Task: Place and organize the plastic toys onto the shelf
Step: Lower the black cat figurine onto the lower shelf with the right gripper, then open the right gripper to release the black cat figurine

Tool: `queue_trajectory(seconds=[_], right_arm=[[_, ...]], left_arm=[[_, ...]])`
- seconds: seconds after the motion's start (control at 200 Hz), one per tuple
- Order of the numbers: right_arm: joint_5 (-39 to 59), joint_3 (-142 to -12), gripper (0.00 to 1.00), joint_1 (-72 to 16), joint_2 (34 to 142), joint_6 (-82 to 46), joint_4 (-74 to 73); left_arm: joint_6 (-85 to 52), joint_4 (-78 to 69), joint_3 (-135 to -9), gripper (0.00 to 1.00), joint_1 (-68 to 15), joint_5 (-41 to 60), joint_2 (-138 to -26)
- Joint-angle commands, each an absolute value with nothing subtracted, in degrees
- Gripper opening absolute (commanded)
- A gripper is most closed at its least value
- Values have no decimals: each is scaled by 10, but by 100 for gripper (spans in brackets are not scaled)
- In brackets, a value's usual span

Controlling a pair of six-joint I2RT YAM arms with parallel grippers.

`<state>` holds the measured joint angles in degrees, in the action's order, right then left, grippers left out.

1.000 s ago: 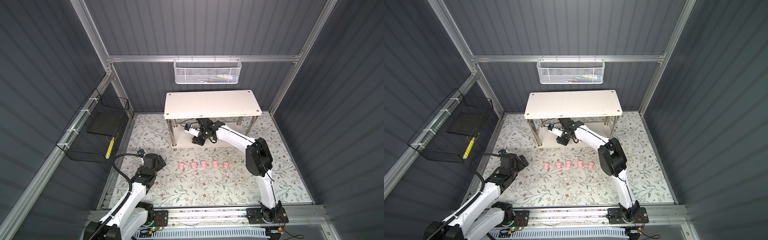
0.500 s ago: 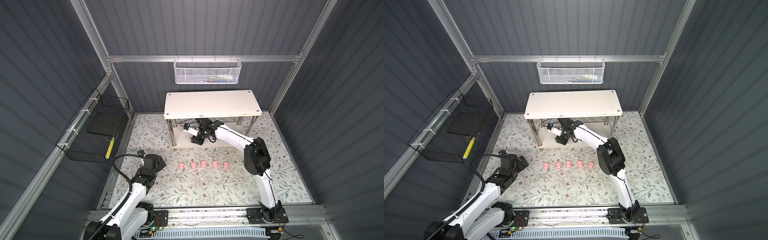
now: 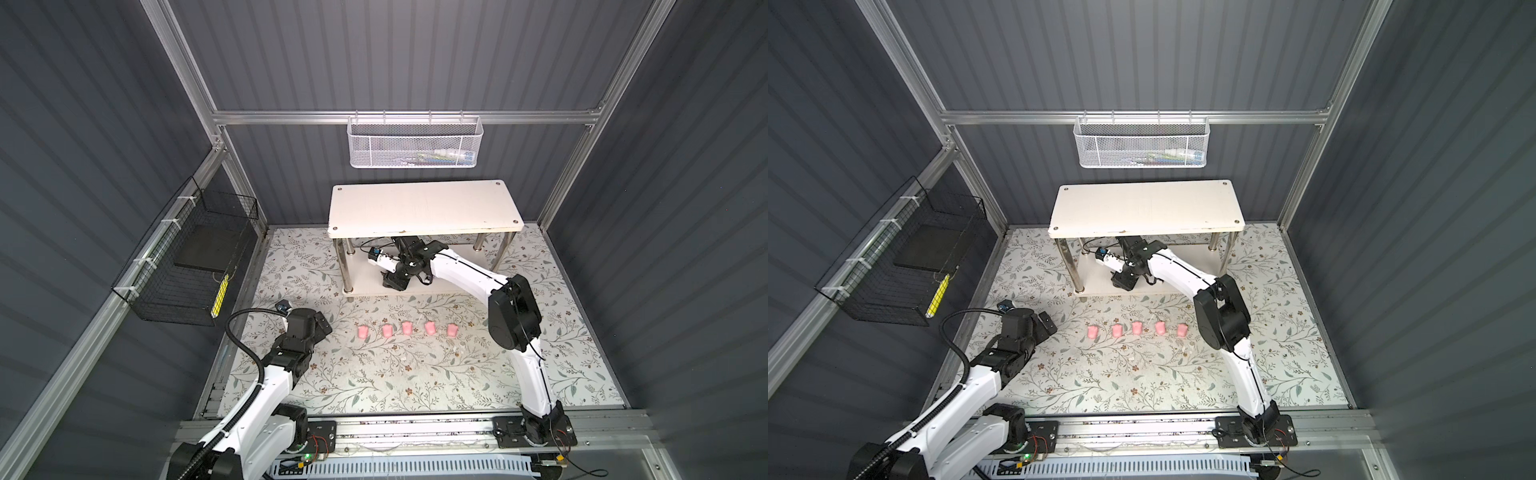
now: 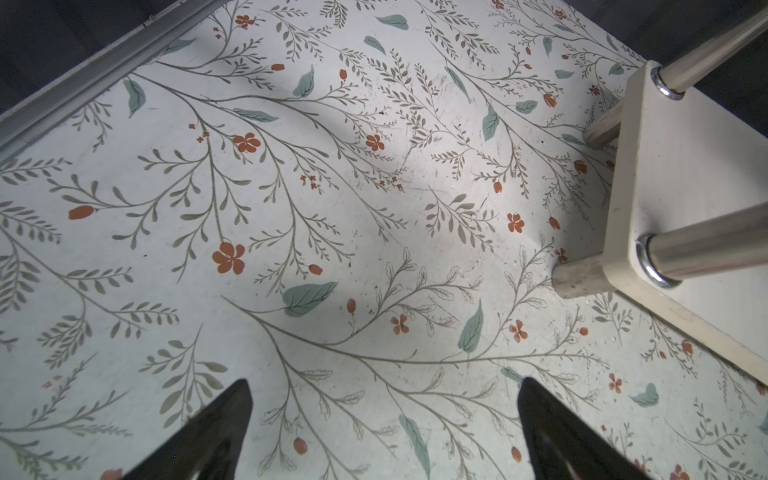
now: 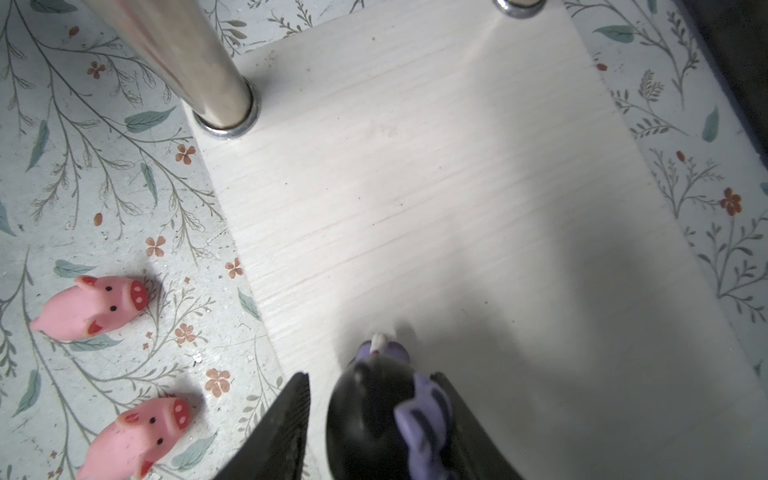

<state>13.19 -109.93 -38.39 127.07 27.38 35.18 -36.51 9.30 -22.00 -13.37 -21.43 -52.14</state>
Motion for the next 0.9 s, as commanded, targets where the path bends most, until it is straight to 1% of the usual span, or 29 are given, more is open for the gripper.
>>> queue_trajectory(seconds=[0.0,0.255,0.555,0.89], right_arm=[[127,-1096,51,-381,1269,270,344],[112,-1068,58,-380,1249,267,316],[101,-1038,64,-379,1225,258,277],[110,-987,69,-376,1191,243,253]], left_arm=[[-371,90,-214,100,-134,-219,-519],[-371,87,-214,100,-134,-219,-522],[-372,87,-209,100,-134,-218,-519],[-374,84,-210,100,-134,-217,-522]])
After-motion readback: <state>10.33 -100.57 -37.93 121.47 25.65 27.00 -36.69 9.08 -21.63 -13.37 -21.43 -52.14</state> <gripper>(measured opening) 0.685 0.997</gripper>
